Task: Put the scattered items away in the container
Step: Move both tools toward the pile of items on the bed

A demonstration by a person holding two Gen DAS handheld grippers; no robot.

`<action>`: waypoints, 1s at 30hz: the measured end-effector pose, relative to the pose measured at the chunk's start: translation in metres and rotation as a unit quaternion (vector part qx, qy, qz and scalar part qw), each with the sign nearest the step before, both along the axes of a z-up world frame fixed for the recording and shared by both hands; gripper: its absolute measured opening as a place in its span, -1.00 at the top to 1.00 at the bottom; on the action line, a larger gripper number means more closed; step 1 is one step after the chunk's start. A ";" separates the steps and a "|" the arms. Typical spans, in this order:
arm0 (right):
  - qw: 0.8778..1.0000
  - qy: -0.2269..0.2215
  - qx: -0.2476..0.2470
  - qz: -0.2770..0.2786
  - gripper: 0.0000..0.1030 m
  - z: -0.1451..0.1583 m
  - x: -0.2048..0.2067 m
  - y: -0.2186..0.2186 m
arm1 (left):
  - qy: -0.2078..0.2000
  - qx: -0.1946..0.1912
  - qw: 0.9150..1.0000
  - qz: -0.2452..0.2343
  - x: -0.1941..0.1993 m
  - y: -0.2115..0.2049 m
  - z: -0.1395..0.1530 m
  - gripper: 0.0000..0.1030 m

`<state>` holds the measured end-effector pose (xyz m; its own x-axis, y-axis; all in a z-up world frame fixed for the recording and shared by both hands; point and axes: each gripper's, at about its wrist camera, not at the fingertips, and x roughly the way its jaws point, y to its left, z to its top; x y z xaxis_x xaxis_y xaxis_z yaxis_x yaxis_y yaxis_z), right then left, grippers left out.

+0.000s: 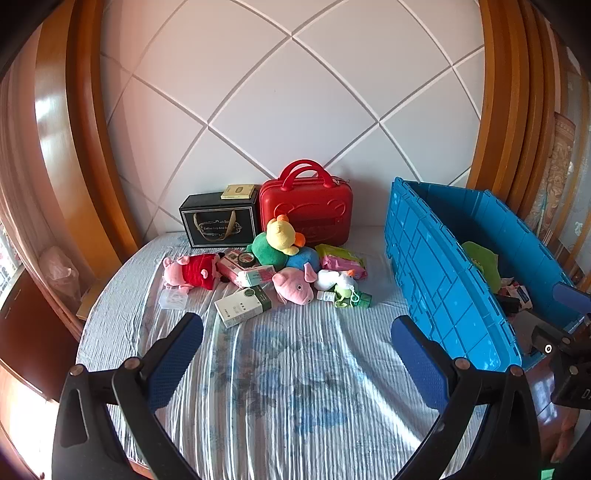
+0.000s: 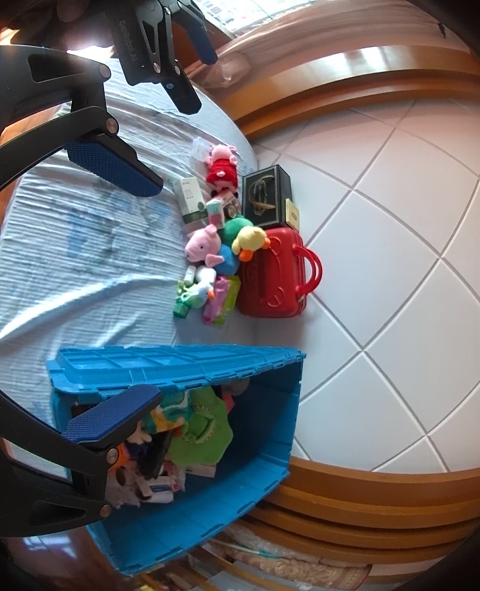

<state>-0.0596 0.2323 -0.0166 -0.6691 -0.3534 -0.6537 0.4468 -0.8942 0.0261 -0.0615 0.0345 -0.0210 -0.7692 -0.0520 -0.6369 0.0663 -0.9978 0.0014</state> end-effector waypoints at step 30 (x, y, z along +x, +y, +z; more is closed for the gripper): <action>0.995 -0.058 0.049 0.059 -1.00 -0.133 -0.134 -0.129 | -0.096 0.012 0.995 0.000 -0.157 -0.108 -0.154 -1.00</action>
<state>-0.1934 0.1037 -0.1496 -0.5454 -0.3558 -0.7589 0.5479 -0.8365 -0.0016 -0.2182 -0.0738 -0.1748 -0.6324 -0.0357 -0.7738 0.0680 -0.9976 -0.0095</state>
